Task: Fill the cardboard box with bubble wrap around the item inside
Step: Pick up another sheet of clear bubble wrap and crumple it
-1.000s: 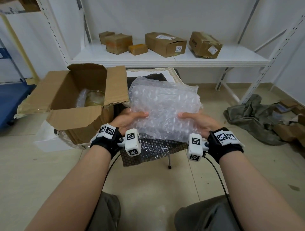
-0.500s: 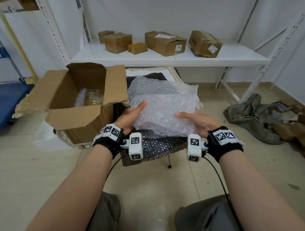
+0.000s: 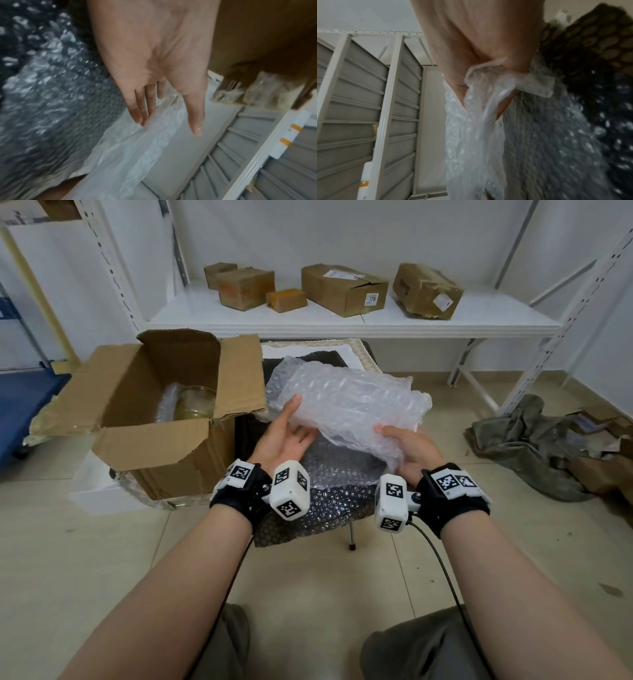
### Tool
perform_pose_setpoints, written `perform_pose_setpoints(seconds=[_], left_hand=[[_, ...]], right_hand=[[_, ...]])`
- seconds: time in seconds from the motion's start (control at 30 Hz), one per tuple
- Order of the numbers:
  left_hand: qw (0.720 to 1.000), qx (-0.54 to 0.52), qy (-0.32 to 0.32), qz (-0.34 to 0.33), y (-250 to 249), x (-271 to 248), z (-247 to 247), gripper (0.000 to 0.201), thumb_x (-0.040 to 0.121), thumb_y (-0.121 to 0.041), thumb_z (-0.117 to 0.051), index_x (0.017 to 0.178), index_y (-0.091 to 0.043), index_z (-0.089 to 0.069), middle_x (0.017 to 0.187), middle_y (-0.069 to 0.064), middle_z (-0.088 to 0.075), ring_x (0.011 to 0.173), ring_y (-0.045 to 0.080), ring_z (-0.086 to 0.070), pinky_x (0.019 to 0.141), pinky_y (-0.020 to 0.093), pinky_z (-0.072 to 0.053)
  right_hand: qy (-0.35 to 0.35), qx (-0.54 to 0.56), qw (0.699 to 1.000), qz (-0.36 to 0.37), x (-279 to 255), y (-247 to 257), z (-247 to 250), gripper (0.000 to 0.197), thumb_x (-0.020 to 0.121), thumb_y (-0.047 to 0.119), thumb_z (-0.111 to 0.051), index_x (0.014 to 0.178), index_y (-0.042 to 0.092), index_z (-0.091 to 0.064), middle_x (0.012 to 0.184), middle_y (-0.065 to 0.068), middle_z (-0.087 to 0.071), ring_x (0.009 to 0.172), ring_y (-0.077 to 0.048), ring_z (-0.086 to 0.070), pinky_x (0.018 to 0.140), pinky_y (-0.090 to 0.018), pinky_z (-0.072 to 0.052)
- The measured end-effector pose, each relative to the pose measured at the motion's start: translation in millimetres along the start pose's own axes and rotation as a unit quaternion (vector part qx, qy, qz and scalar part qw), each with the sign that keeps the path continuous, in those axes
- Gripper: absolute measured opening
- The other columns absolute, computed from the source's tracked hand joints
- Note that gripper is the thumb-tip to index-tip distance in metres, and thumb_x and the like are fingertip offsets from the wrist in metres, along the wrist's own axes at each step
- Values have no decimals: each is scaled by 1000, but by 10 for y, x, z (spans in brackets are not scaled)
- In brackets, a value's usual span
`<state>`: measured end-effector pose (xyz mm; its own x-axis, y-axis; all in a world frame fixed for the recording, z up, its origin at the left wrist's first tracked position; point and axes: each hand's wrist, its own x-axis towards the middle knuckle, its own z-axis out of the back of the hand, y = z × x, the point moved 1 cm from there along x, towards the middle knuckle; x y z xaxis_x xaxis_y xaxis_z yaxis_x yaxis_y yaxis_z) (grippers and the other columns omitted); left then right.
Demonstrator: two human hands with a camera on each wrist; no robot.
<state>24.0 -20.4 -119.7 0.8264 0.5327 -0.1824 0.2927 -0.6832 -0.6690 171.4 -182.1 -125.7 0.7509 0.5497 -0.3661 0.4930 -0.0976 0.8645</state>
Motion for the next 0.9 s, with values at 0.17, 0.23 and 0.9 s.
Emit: perform_pose_setpoints(seconds=[0.17,0.23,0.9], left_hand=[[996,63,52,32,235,81,-119,65,83,-24,-73,139,-4,-47,135,17,-58,126,30,-55,109,44,-41],[996,78,35,25,299,101,-149,53,85,-17,-70,131,1,-53,128,20,-62,118,33,-60,105,44,-44],[731,612,101,-286,435,68,-145,84,70,28,-44,141,-15,-49,150,2,-43,136,10,-39,117,28,-28]], right_hand=[[23,-2,999,-24,-3,-57,-119,65,74,-1,-79,132,-6,-50,119,-22,-69,109,-36,-68,98,-51,-52],[36,-23,998,-38,-19,-76,-158,52,79,-3,-74,126,-9,-54,118,-25,-68,108,-40,-67,96,-53,-53],[81,23,996,-43,-112,-53,-236,55,98,42,-42,140,9,-53,128,-20,-65,121,-36,-60,107,-51,-44]])
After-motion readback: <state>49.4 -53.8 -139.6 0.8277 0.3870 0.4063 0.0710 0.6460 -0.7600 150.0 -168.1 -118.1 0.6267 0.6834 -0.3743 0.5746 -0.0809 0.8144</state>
